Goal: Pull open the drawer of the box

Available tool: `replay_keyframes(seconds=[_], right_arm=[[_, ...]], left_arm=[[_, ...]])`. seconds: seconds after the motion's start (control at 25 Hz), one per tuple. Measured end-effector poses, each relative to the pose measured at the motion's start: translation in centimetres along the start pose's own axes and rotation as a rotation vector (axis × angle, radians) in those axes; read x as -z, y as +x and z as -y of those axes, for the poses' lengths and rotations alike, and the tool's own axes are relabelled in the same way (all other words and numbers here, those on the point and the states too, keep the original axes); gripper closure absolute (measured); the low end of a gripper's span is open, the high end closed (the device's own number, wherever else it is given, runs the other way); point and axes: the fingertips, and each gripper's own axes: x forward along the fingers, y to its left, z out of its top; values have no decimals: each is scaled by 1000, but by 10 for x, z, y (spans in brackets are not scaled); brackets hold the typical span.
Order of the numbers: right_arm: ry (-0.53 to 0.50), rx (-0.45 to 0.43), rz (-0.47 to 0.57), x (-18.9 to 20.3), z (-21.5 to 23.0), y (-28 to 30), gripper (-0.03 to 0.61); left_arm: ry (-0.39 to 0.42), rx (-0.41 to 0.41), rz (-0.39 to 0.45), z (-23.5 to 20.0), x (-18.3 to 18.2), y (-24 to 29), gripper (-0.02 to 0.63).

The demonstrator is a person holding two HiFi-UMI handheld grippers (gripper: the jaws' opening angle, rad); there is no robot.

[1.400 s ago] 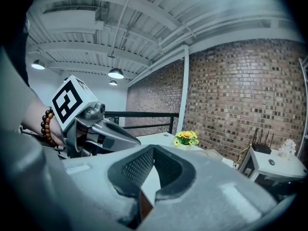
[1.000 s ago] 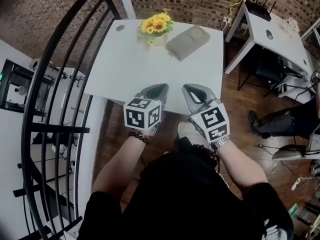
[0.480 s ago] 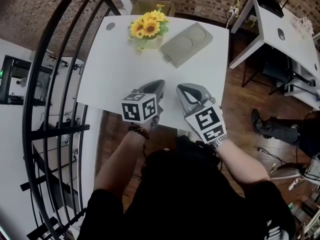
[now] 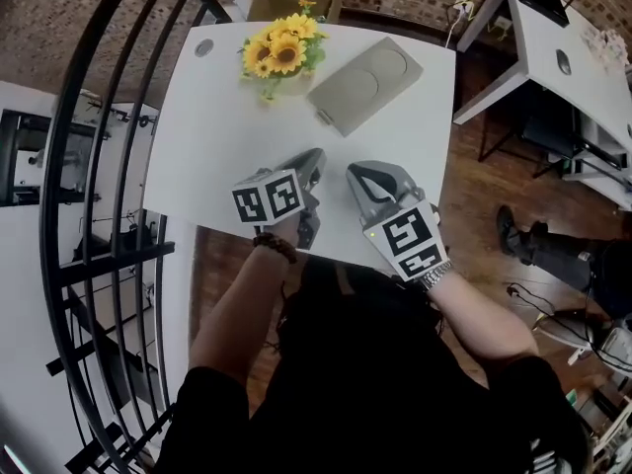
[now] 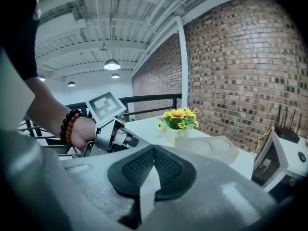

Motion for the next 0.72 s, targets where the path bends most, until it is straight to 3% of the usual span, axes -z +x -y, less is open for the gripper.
replay_keyframes(seconds=[0.52,0.72], right_arm=[[41,69,-77,12,20,27,587],[61,90,-95,14,25,35,588]], left_arm=[[-327,97,-14,-48,-9,62,526],[-400,124,-36,-59,-10,79,508]])
